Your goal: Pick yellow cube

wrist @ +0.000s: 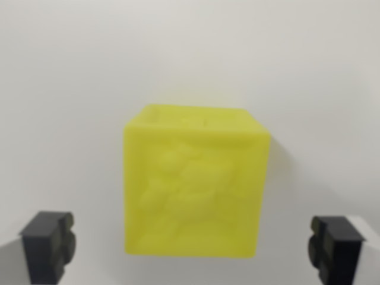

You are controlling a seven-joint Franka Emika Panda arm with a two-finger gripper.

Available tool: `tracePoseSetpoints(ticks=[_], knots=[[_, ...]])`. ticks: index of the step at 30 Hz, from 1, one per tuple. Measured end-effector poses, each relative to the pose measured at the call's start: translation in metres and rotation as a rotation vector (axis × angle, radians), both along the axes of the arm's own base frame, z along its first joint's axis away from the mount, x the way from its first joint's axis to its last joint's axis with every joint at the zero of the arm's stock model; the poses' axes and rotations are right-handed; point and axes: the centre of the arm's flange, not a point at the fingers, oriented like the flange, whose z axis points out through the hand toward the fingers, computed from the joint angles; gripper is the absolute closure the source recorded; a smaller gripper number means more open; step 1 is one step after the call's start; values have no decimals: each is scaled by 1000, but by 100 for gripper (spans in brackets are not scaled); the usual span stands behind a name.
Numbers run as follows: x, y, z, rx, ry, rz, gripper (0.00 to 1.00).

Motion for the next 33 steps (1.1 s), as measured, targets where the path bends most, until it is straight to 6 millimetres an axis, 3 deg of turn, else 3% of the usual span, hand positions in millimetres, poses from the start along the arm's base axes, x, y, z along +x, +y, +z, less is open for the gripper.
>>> tracePoseSetpoints(ticks=[19, 33], knots=[[0, 0, -45, 1, 1, 0, 0], [0, 0, -47, 0, 1, 0, 0]])
